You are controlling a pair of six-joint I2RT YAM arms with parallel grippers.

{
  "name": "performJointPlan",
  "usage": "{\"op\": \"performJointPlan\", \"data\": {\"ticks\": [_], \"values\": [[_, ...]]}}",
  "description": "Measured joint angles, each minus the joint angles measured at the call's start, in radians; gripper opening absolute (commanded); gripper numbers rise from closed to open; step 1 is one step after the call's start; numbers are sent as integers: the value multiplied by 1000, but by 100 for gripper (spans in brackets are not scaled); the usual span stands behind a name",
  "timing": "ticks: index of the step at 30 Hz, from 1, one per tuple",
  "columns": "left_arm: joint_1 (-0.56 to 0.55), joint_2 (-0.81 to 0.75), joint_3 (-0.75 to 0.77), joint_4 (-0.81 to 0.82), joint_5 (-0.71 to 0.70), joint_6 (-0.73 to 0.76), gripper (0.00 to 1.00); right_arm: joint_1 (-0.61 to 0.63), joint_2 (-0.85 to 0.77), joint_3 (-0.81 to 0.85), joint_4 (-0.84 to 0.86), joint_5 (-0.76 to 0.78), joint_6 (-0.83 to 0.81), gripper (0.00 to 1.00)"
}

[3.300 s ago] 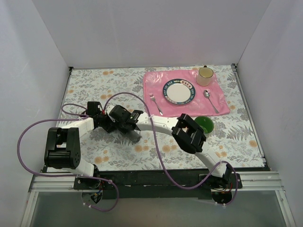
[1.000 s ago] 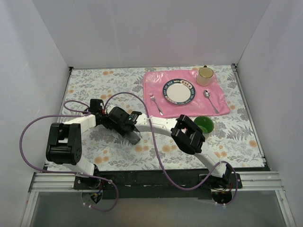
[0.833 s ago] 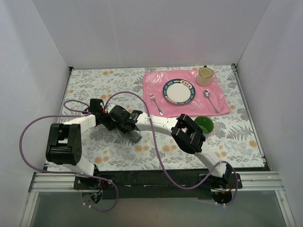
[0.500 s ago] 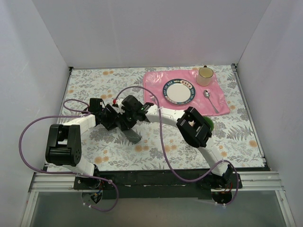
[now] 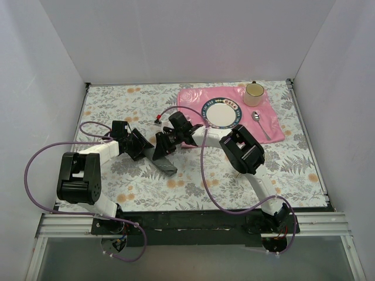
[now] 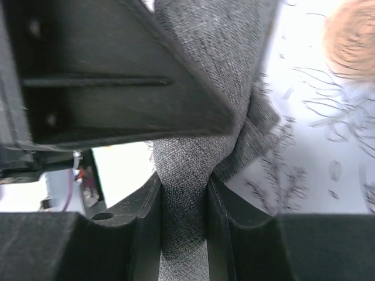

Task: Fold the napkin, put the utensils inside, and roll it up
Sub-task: Roll the napkin with the utensil

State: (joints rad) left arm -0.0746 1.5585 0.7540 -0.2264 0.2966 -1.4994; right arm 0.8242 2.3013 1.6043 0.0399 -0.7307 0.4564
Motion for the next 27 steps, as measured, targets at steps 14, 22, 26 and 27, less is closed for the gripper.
{"op": "performJointPlan", "data": {"ticks": [14,22,26,27], "values": [[-26,19,10,-9,-33,-2,33,2,11,13,-21,-21,-2,63],[-26,18,4,-6,-37,0,30,77,-27,123,-259,277,-194,83],[-26,18,3,-6,-39,0,29,142,-47,144,-341,471,-270,86],[-26,18,3,-6,-39,0,29,161,-47,153,-361,524,-287,86]]}}
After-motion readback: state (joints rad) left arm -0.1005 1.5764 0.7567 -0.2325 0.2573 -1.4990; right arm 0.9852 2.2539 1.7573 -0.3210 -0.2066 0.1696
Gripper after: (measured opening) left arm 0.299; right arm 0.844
